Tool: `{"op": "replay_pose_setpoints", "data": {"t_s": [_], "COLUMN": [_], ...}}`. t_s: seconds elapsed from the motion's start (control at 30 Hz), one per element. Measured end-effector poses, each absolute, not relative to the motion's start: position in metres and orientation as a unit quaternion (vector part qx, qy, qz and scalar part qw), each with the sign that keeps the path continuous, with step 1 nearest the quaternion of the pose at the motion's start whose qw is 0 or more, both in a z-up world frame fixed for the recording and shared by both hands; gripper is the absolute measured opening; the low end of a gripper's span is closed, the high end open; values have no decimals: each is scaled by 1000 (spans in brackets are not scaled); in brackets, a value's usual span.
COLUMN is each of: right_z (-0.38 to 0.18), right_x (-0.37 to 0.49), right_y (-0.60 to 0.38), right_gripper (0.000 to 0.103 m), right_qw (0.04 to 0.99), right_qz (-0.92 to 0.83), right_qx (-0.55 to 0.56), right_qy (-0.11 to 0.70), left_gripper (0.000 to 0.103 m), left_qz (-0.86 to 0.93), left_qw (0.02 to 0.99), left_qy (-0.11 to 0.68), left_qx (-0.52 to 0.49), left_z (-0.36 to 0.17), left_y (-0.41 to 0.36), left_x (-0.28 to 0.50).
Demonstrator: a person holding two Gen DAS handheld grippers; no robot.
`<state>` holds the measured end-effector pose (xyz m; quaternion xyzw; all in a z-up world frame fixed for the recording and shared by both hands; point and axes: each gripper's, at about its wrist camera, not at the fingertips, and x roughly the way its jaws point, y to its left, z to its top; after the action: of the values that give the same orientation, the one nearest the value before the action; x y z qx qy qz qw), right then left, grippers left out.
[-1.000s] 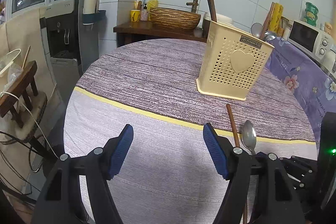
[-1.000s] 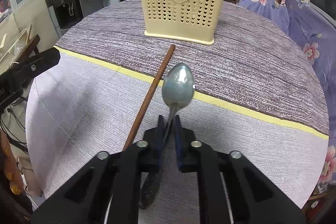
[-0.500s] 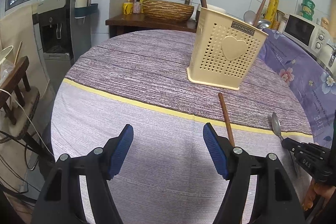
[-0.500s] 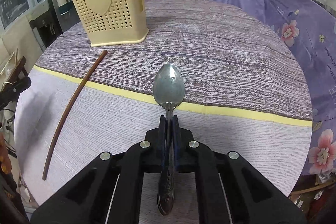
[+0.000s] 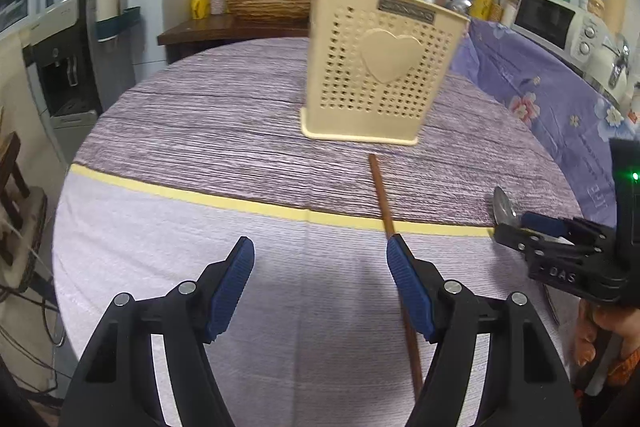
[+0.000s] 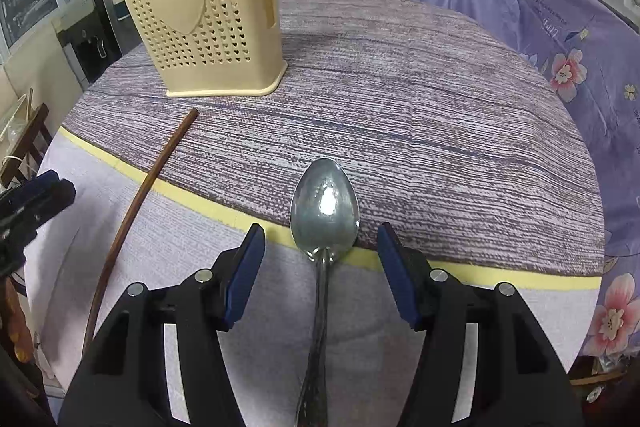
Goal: Organize utensils
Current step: 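Close the left gripper on the last brown chopstick while the right gripper holds the spoon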
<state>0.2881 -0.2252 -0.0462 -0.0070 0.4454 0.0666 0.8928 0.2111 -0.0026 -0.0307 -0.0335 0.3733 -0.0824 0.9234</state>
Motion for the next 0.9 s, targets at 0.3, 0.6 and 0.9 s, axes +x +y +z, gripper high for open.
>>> {"op": "replay_pose_setpoints", "data": {"t_s": [0.3,0.6,0.9], "right_z": [-43,-45,-46], "right_x": [302,300,298], "right_y": [-225,-225,-224], "right_gripper": [38,38,38], "right_qw": [893,895,897], "right_qz": [54,54,56], "right_qx": [-13,-12,-18], "right_qy": [448,442,439], "left_gripper": [68,58,27], "left_qz": [-103,-129,-111], "left_qw": [914,897,895], "left_qy": [393,423,429], "left_qx": [-15,1,40], "left_z": [-38,-41,-50], "left_y": [-23,-51,-71], "left_x": [230,262,287]}}
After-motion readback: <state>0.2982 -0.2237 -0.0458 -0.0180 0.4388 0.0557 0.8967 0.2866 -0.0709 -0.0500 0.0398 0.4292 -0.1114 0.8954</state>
